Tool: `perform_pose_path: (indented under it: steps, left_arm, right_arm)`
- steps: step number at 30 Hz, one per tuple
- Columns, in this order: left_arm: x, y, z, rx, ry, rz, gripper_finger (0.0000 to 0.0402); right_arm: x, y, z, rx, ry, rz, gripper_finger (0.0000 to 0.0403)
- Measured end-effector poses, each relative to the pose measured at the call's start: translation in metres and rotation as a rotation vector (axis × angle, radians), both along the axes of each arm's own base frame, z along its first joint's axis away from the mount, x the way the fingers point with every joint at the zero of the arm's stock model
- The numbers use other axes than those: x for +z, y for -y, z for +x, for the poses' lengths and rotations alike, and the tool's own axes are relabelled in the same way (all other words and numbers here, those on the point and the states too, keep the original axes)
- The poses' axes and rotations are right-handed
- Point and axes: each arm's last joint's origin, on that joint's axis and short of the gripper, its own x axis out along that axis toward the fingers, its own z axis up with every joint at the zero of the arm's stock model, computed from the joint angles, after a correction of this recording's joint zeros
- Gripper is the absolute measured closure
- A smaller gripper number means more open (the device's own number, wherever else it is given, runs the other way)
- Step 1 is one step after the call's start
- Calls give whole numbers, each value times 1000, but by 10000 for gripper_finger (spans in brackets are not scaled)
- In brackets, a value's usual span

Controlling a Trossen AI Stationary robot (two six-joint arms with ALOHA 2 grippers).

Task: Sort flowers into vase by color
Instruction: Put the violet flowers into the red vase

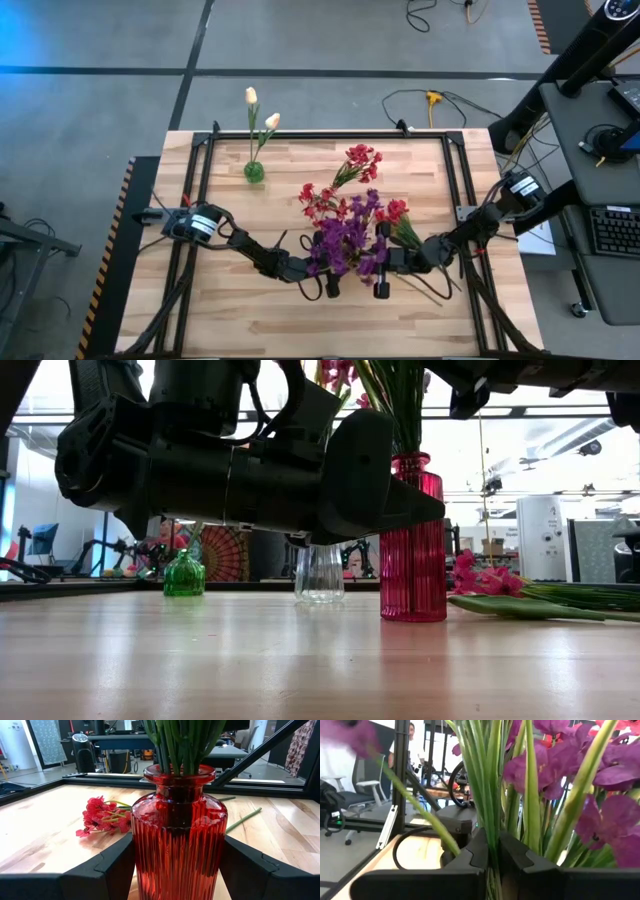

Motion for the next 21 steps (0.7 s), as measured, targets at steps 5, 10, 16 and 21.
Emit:
perform_pose_path:
  steps: [5, 10, 16, 21]
  left_arm:
    - [0, 0, 0, 2, 0, -1, 171]
    - [0, 0, 0, 3, 0, -1, 171]
    - [0, 0, 0, 4, 0, -2, 171]
    - [0, 0, 0, 4, 0, -2, 171]
  right_arm:
    - [-2, -1, 1, 3, -28, -23, 385]
    - [-3, -1, 1, 0, -35, -55, 384]
    - [-5, -1, 0, 1, -48, -79, 352]
    - [-6, -1, 0, -5, -58, -76, 307]
